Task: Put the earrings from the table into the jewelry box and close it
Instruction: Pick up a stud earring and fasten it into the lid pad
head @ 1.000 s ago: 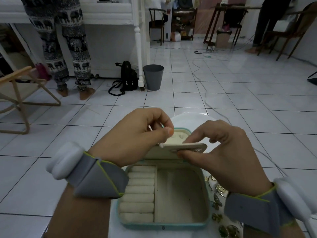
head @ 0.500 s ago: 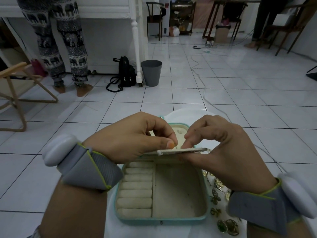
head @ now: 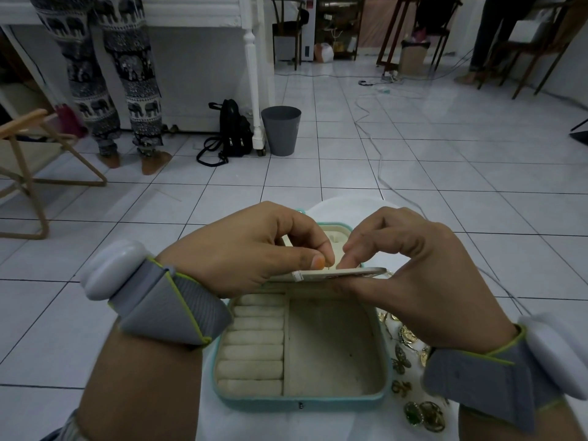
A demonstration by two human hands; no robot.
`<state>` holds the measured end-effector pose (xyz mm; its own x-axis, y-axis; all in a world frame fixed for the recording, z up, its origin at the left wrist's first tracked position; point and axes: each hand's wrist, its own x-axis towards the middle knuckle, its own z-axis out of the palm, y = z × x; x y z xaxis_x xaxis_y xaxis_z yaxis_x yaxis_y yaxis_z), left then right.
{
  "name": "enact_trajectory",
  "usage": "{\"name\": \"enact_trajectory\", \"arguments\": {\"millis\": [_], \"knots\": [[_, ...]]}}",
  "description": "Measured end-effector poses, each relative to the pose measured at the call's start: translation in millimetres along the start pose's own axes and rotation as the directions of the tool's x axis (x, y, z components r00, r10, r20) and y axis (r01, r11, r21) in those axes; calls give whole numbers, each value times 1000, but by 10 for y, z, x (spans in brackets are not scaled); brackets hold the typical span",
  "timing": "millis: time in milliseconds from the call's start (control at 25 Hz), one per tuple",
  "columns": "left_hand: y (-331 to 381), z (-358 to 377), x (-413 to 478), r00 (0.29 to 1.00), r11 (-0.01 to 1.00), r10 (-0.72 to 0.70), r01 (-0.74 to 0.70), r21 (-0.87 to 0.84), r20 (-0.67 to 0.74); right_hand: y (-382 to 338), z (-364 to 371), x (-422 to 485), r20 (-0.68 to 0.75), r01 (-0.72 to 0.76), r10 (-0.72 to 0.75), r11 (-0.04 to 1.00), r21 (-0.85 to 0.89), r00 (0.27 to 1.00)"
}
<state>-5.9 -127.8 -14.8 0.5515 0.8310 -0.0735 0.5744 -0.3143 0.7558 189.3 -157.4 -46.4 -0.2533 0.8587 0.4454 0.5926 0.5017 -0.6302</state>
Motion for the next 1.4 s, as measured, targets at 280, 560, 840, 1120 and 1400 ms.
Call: {"name": "enact_trajectory", "arguments": {"millis": [280,560,840,1120,1400], "knots": [[6,7,8,1000,1000,7,-7,16,-10,-8,-7,2,10,-3,3,1000,3,1000],[16,13,15,1000,998,9,-9,56,5,-11,-5,-6,6,-5,5,1000,-11,1000],[76,-27,-17,998,1000,16,-15,14,-67,2,14,-6,-11,-22,22,1000,-19,1000],[66,9,-72,995,1000,16,-16,6,-100,6,33,8,-33,-43,43,999,4,999],[72,50,-41,975,987,86,-55,154,-203,25,54,23,-60,-41,41,999,-2,997]]}}
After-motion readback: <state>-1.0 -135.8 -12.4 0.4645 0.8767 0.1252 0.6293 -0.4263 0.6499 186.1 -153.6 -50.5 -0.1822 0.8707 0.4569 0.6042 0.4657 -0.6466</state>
